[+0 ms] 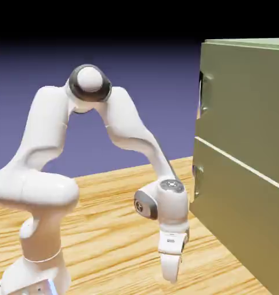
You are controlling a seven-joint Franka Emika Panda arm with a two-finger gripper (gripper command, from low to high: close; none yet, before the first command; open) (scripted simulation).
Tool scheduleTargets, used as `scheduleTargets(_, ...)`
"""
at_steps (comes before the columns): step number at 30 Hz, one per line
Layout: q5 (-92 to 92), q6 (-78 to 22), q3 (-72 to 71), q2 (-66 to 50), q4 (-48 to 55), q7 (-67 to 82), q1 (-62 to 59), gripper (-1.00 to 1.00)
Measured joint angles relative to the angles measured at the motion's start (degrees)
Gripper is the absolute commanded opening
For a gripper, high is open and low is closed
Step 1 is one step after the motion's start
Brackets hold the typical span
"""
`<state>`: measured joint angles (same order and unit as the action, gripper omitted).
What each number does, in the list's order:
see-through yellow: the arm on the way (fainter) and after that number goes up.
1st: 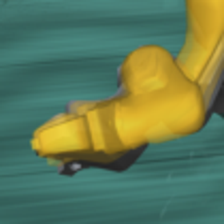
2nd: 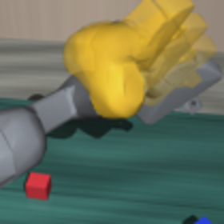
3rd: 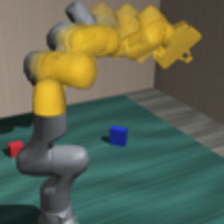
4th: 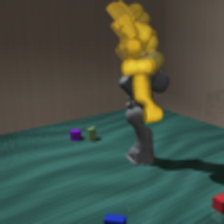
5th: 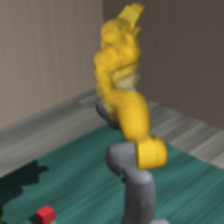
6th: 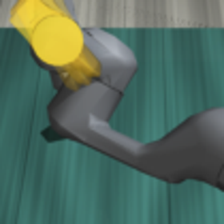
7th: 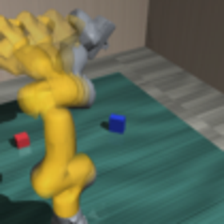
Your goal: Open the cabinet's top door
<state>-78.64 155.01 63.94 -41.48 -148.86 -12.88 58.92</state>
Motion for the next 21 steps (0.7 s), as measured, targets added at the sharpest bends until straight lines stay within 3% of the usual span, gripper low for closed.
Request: scheduleTargets(21,-46.26,-11.17,37.61,-43.61,7.14,17.4,34.26,0.0)
